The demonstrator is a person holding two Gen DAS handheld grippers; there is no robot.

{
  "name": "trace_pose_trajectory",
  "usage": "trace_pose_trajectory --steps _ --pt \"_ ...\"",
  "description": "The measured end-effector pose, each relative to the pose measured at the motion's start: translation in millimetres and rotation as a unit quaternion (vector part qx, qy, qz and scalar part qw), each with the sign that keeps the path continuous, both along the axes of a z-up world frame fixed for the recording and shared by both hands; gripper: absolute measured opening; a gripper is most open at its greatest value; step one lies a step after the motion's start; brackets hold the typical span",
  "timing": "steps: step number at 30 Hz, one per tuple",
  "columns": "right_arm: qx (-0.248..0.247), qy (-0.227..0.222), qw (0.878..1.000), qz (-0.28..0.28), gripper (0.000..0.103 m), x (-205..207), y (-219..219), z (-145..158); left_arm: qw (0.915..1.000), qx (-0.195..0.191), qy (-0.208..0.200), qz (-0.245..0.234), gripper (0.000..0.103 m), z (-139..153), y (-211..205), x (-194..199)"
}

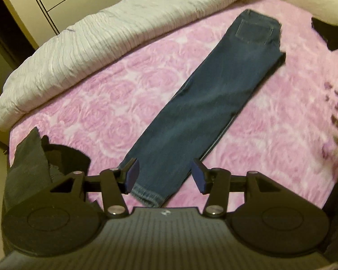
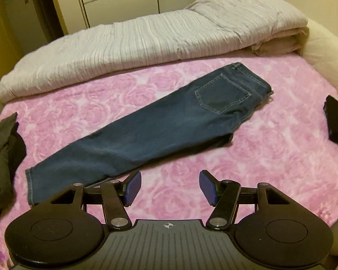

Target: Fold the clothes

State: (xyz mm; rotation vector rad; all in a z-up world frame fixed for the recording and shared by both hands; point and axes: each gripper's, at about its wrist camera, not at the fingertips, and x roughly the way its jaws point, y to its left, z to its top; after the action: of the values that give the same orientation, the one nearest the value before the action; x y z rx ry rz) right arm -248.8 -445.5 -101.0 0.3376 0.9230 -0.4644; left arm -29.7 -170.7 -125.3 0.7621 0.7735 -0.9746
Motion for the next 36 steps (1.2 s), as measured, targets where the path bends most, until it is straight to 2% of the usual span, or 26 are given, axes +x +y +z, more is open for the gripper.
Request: trace_pose_trajectory --steps 5,10,17,24,31,36 --pt "0.002 0.023 1.000 -0.003 0.061 6 -2 7 0.9999 -0.005 0.005 -0.012 0.047 1 -8 -8" --pt "0.007 0.038 0.999 0.012 0.061 7 -7 5 0.9999 -0.001 0.010 0.004 0.047 -3 -15 -16" --pt "0.026 0.050 0.998 0.038 0.061 10 -26 -12 0.9984 0.019 0.023 0.048 0.047 -10 -18 -32" --pt "0.050 0.066 0.992 0.094 0.061 31 -32 -45 0.9902 0.031 0.033 0.132 0.049 -8 -2 -43" --pt "0.062 0.091 0.976 0.188 0.061 72 4 -83 0.9813 0.033 0.048 0.183 0.050 -21 33 -38" --pt "0.070 0.106 0.972 0.198 0.061 107 43 -97 0.9819 0.030 0.063 0.176 0.050 -37 61 -15"
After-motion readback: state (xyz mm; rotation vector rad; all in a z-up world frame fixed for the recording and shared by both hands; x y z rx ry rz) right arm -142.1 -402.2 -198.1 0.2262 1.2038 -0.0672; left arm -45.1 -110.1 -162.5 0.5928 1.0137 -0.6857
